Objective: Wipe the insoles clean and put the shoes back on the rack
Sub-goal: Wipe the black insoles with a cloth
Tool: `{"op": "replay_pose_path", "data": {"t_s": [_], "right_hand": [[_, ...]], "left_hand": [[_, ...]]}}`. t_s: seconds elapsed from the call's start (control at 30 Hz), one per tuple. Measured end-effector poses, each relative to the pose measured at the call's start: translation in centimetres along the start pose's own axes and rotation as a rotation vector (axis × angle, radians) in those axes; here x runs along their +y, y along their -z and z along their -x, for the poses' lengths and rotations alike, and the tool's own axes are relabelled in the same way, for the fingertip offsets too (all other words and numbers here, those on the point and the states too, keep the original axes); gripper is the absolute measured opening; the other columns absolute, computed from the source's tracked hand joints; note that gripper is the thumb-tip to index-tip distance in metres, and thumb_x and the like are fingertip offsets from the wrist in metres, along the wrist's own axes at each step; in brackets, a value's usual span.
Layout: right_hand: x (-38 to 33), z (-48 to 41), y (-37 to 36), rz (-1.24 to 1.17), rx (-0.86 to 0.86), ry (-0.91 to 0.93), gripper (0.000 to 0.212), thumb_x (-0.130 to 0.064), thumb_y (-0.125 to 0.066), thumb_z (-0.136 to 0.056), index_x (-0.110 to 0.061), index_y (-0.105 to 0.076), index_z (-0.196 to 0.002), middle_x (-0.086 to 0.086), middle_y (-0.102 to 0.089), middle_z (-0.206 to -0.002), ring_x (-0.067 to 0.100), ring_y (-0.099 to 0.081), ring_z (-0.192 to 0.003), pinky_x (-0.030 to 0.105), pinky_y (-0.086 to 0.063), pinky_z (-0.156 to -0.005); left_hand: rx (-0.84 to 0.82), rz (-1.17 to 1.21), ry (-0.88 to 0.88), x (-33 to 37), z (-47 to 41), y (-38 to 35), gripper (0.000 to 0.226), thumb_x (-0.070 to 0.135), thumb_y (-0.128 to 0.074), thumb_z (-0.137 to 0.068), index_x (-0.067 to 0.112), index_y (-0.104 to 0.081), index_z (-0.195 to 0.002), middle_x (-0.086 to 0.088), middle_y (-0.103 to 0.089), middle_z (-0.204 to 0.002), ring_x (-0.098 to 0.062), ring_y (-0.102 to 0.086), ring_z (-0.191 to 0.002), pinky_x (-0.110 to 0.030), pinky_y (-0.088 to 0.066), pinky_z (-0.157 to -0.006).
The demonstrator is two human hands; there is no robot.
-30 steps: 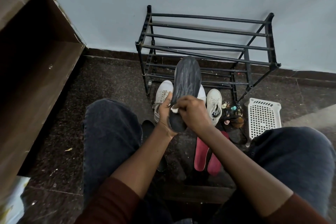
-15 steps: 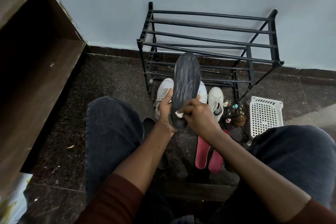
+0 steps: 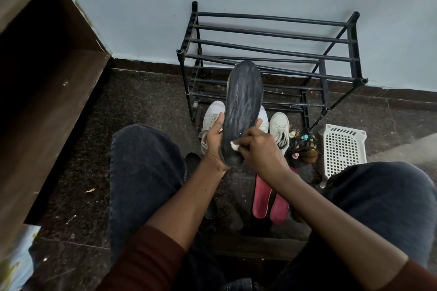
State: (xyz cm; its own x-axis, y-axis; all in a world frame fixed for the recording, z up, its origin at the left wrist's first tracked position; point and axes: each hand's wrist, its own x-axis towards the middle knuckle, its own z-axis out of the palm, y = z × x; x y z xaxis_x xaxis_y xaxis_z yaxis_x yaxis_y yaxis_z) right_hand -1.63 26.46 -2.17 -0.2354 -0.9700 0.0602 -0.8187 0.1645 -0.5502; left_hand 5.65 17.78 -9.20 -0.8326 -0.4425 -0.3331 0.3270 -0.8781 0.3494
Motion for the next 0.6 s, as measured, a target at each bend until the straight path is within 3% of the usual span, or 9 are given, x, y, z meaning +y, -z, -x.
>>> {"op": "replay_pose_path", "data": {"t_s": [0.1,0.2,0.27,0.43,0.53,0.6], "right_hand": [[-0.2,-0.8,-0.4,-0.004,0.037,-0.089,0.020,-0.002,-0.060,-0.084,-0.004,-0.072,-0.100,0.014,-0.062,-0.098,0.028,-0.062,-0.085,0.027,-0.046,-0.078],[-1.5,0.7,-0.9,-0.046,0.034,-0.030,0.017,0.002,-0.064,-0.080,-0.002,-0.073,-0.095,0.013,-0.065,-0.092,0.025,-0.064,-0.079,0.019,-0.046,-0.076],[-2.1,1.8,-0.9,-0.107,0.016,0.034,0.017,0.007,-0.068,-0.073,0.000,-0.074,-0.087,0.013,-0.067,-0.084,0.023,-0.066,-0.073,0.016,-0.045,-0.075],[-1.7,0.6,-0.8,-0.117,0.048,0.017,0.016,0.006,-0.070,-0.072,-0.003,-0.075,-0.084,0.012,-0.067,-0.084,0.022,-0.066,-0.076,0.016,-0.044,-0.082],[-1.5,-1.3,-0.6,-0.121,0.110,-0.073,0.017,0.003,-0.066,-0.078,-0.003,-0.074,-0.091,0.013,-0.066,-0.090,0.023,-0.063,-0.083,0.002,-0.028,-0.083],[-1.3,-2.1,-0.5,-0.098,0.102,-0.113,0.018,0.000,-0.064,-0.080,-0.005,-0.073,-0.095,0.012,-0.066,-0.095,0.023,-0.062,-0.088,0.005,-0.027,-0.080]], "left_hand": [[-0.019,-0.050,-0.016,-0.2,-0.1,0.3,0.076,0.057,-0.013,-0.096,0.009,-0.069,-0.115,-0.014,-0.062,-0.125,-0.026,-0.052,-0.124,-0.040,-0.019,-0.118],[-0.041,0.026,-0.015,-0.1,0.1,0.4,0.071,0.056,-0.034,-0.090,0.001,-0.057,-0.128,-0.021,-0.055,-0.130,-0.030,-0.055,-0.121,-0.037,-0.032,-0.112],[-0.035,0.080,-0.018,0.1,0.3,0.2,0.075,0.056,-0.036,-0.088,-0.001,-0.045,-0.136,-0.023,-0.051,-0.132,-0.031,-0.058,-0.116,-0.036,-0.043,-0.103],[0.019,0.076,-0.035,0.2,0.7,-0.7,0.070,0.056,-0.032,-0.092,0.000,-0.060,-0.124,-0.020,-0.058,-0.126,-0.028,-0.053,-0.123,-0.037,-0.038,-0.109],[0.102,0.090,-0.010,-0.2,0.7,-1.0,0.061,0.048,-0.040,-0.089,-0.002,-0.061,-0.117,-0.017,-0.066,-0.107,-0.026,-0.064,-0.104,-0.035,-0.050,-0.096],[0.180,0.116,-0.012,-0.6,0.5,-1.2,0.050,0.044,-0.043,-0.088,0.001,-0.054,-0.111,-0.011,-0.063,-0.092,-0.019,-0.063,-0.093,-0.027,-0.047,-0.091]]}}
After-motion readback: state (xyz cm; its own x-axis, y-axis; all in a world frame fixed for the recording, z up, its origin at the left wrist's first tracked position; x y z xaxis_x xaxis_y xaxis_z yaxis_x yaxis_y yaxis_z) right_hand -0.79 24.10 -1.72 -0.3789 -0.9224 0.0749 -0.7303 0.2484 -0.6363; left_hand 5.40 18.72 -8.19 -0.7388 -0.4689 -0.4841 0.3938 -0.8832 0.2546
